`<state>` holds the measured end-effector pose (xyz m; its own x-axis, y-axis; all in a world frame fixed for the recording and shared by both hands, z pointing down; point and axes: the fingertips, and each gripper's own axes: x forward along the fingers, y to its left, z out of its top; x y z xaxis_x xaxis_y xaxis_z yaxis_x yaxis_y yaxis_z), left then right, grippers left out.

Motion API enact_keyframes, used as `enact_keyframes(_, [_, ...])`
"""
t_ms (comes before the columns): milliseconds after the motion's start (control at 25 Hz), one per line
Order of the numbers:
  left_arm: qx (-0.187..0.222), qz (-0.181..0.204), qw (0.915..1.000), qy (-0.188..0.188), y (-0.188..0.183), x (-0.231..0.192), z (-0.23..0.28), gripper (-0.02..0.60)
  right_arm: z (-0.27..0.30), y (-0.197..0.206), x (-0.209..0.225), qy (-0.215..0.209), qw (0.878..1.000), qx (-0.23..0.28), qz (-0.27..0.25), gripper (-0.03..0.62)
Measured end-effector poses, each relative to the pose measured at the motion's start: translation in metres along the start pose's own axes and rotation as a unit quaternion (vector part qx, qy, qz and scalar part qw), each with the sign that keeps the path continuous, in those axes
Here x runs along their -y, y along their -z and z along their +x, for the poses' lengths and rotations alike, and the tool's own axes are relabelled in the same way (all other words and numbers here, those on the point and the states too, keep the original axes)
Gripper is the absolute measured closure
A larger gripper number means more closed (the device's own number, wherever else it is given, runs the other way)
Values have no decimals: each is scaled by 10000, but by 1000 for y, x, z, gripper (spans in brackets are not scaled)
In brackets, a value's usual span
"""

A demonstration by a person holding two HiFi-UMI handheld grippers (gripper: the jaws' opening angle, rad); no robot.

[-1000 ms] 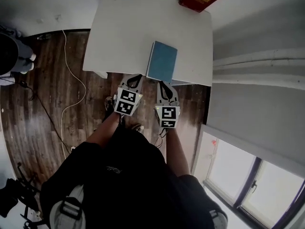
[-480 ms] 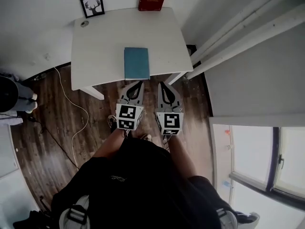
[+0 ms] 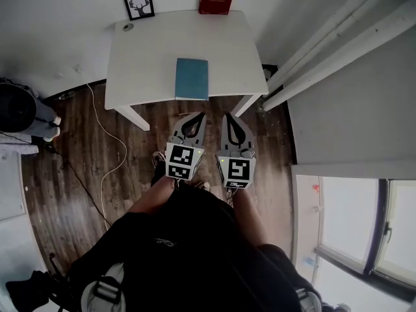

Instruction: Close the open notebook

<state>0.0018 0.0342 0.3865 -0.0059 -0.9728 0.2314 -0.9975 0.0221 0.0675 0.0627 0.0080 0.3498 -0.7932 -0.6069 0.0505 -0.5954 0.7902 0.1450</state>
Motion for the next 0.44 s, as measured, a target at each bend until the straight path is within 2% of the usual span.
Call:
enact_keyframes(160, [-149,176,9997,25,0,3,-5,578,-5,2,-4,10,10000,-36,38,572])
enact_keyframes(440, [-14,197,9997,-165,-9,-6,-10,578,1,-10,-4,-48,9997,213,88,572])
